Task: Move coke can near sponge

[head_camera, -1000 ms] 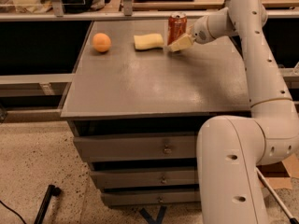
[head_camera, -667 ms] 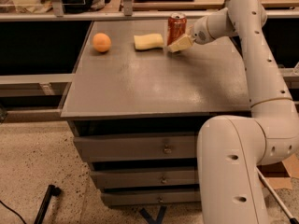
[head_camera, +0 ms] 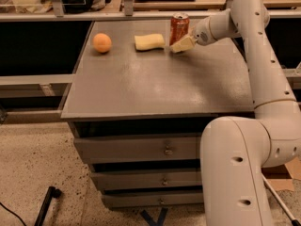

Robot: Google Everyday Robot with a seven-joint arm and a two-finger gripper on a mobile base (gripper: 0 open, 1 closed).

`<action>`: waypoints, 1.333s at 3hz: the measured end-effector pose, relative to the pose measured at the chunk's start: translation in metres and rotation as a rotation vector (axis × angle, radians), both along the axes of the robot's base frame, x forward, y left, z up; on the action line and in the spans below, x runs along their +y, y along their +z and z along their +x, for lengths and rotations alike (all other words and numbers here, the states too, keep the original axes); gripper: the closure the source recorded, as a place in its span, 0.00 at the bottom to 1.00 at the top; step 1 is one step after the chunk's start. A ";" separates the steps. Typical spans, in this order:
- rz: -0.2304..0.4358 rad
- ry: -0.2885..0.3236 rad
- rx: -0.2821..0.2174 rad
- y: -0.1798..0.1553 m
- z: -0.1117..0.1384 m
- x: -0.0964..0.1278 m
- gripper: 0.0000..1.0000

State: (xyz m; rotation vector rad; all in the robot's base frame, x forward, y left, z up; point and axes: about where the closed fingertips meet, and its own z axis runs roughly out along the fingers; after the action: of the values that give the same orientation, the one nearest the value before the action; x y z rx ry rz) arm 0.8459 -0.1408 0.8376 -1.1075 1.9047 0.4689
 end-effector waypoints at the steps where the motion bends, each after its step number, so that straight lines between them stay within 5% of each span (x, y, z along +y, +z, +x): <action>1: 0.004 -0.001 0.004 0.002 -0.002 -0.001 0.13; 2: 0.004 0.003 0.014 -0.002 -0.003 0.001 0.00; 4: 0.018 -0.001 0.042 -0.009 -0.005 0.001 0.00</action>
Offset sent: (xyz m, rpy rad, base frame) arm -0.0119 -0.0030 -0.0003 0.0031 0.0169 -0.0028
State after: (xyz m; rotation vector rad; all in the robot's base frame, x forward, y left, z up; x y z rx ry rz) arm 0.8408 -0.1396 0.8290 -1.0930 1.9332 0.5118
